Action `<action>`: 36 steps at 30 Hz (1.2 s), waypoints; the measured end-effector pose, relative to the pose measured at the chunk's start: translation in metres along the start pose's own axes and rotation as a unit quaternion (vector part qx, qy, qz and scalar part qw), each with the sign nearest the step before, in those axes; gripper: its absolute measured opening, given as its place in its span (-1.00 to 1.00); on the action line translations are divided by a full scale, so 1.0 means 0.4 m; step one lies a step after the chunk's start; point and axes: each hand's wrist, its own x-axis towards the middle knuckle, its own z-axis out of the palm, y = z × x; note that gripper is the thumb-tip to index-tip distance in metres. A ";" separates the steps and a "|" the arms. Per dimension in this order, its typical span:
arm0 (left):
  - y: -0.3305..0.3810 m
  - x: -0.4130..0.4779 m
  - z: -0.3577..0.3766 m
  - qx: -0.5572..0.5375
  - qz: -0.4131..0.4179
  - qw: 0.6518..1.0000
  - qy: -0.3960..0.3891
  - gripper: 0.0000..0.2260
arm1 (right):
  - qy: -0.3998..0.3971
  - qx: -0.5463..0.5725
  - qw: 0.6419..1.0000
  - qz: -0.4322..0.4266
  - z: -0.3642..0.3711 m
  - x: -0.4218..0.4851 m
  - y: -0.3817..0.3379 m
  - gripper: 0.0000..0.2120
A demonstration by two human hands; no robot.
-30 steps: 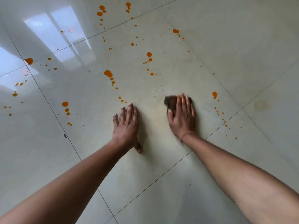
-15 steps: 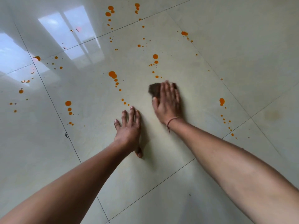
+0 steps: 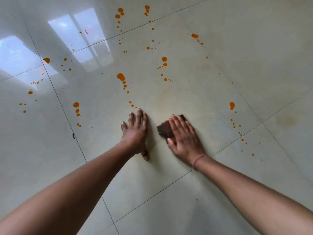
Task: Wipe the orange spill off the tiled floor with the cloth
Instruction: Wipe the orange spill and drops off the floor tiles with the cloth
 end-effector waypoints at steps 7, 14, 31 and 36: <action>0.009 0.008 -0.002 0.048 -0.016 0.999 -0.010 0.45 | 0.078 0.023 0.977 0.196 0.020 0.082 -0.058 -0.36; 0.019 -0.004 -0.022 0.109 -0.014 0.994 0.004 0.45 | 0.029 0.008 0.992 0.121 -0.003 -0.199 0.073 -0.34; 0.436 0.124 -0.005 0.052 0.050 0.997 -0.035 0.45 | 0.061 0.004 0.969 0.238 -0.030 -0.356 0.159 -0.37; 0.444 0.121 -0.012 0.075 0.042 0.995 -0.043 0.49 | 0.091 0.003 0.919 0.384 -0.068 -0.446 0.337 -0.36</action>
